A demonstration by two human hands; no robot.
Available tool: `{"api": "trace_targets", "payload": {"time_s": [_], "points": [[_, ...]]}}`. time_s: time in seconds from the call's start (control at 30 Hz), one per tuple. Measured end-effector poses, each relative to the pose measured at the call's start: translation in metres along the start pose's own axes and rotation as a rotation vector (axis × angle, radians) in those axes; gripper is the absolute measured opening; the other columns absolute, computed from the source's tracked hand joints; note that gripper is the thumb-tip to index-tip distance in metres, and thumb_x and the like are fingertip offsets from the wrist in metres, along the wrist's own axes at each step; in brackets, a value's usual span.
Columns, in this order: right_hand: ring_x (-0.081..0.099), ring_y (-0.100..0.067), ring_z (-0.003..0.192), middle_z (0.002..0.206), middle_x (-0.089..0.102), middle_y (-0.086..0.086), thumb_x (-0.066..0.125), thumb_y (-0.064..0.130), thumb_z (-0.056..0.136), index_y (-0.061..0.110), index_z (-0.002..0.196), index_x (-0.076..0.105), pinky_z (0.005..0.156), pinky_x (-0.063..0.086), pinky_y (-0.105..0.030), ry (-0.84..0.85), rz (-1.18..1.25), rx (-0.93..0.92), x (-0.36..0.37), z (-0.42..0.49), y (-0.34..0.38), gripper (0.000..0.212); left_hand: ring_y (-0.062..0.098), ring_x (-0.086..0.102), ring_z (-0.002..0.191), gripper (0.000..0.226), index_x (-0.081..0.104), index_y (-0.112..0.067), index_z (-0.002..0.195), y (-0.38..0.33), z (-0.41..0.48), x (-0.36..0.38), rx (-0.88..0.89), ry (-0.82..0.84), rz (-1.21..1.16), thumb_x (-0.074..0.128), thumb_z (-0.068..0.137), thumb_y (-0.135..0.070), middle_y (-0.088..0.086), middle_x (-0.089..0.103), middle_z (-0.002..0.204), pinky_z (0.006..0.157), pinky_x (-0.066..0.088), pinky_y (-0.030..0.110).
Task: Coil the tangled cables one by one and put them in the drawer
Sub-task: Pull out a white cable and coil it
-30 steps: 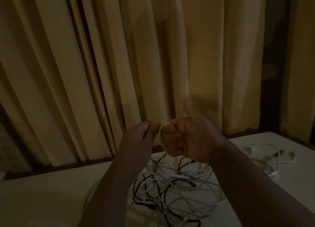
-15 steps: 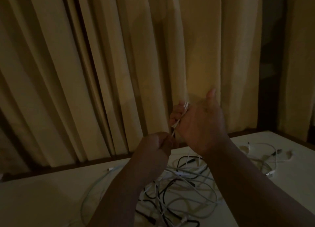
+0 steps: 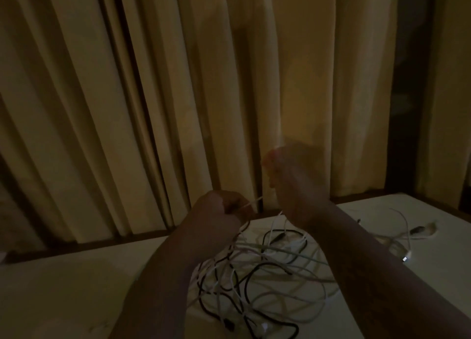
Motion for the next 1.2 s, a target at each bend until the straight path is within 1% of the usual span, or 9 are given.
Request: {"api": "trace_targets", "payload": {"time_s": [0.1,0.2,0.3,0.57,0.7,0.8,0.9,1.0,1.2], "points": [[0.054,-0.012,0.080,0.091,0.056,-0.002,0.014,0.075,0.091,0.019,0.099,0.053,0.071,0.049,-0.034,0.204,-0.346,-0.104,0.011,-0.006,0.000,0.069,0.009,0.065,0.079,0.020,0.073,-0.033,0.088,0.003,0.002,-0.006,0.019,-0.065,0.069,0.059,0.100,-0.024,-0.012,0.071,0.085,0.072,0.054,0.031],[0.059,-0.005,0.074,0.079,0.062,0.007,0.010,0.083,0.085,0.026,0.087,0.061,0.074,0.050,-0.036,0.388,-0.316,0.011,0.018,-0.010,-0.002,0.076,-0.005,0.060,0.085,0.012,0.074,-0.032,0.094,0.002,0.000,-0.013,0.092,-0.187,0.164,0.063,0.097,-0.031,-0.019,0.068,0.092,0.071,0.044,0.020],[0.044,-0.001,0.049,0.057,0.049,0.013,0.012,0.077,0.088,0.022,0.067,0.055,0.061,0.036,-0.025,0.502,-0.160,0.191,0.017,-0.010,0.000,0.073,-0.008,0.058,0.085,0.007,0.073,-0.032,0.090,0.001,-0.002,-0.019,0.185,-0.286,0.201,0.067,0.093,-0.034,-0.018,0.066,0.089,0.069,0.044,0.018],[0.011,-0.010,0.046,0.053,0.022,0.005,0.020,0.086,0.080,0.020,0.060,0.034,0.043,0.009,-0.024,0.673,0.733,0.525,0.022,-0.012,0.003,0.070,-0.001,0.061,0.086,0.014,0.073,-0.032,0.096,0.001,-0.001,-0.017,0.335,-0.386,0.140,0.059,0.098,-0.030,-0.016,0.067,0.086,0.067,0.045,0.012],[0.015,-0.008,0.045,0.054,0.022,0.008,0.027,0.083,0.083,0.022,0.063,0.035,0.038,0.015,-0.023,0.577,1.180,0.511,0.017,-0.008,0.013,0.065,-0.001,0.061,0.075,0.021,0.071,-0.033,0.094,0.003,0.001,-0.002,0.268,-0.343,0.053,0.051,0.103,-0.034,-0.018,0.066,0.078,0.061,0.044,0.015],[0.023,-0.009,0.050,0.059,0.027,0.007,0.024,0.085,0.084,0.020,0.068,0.039,0.043,0.024,-0.023,0.425,1.403,0.439,0.008,-0.002,0.012,0.068,0.009,0.062,0.066,0.025,0.070,-0.033,0.093,0.000,0.001,0.010,0.221,-0.299,0.030,0.048,0.103,-0.035,-0.001,0.069,0.075,0.059,0.050,0.026],[0.031,-0.012,0.061,0.072,0.032,0.003,0.022,0.085,0.087,0.015,0.080,0.046,0.056,0.033,-0.026,0.324,1.540,0.371,0.004,0.002,0.009,0.074,0.007,0.044,0.044,0.025,0.069,-0.030,0.087,-0.006,-0.001,0.016,0.194,-0.247,0.031,0.050,0.103,-0.031,-0.005,0.055,0.052,0.043,0.033,0.017],[0.040,-0.016,0.068,0.077,0.039,-0.001,0.023,0.083,0.089,0.012,0.087,0.050,0.069,0.038,-0.030,0.205,1.520,0.313,0.002,0.005,0.010,0.076,0.006,0.043,0.041,0.024,0.069,-0.020,0.088,-0.009,-0.002,0.018,0.162,-0.197,0.086,0.052,0.103,-0.027,-0.013,0.051,0.048,0.042,0.029,0.015],[0.045,-0.013,0.063,0.069,0.045,0.001,0.021,0.074,0.096,0.013,0.090,0.054,0.071,0.041,-0.034,-0.009,1.112,0.271,-0.002,0.013,0.006,0.070,0.020,0.062,0.064,0.023,0.068,-0.030,0.080,-0.009,-0.004,0.015,0.140,-0.088,0.172,0.057,0.099,-0.033,0.001,0.064,0.066,0.062,0.053,0.041]]}}
Point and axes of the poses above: each hand's wrist, its own z-axis towards the middle knuckle, its own x-axis out of the palm, y = z × x, the point moved 3 cm from there along z, towards the middle knuckle
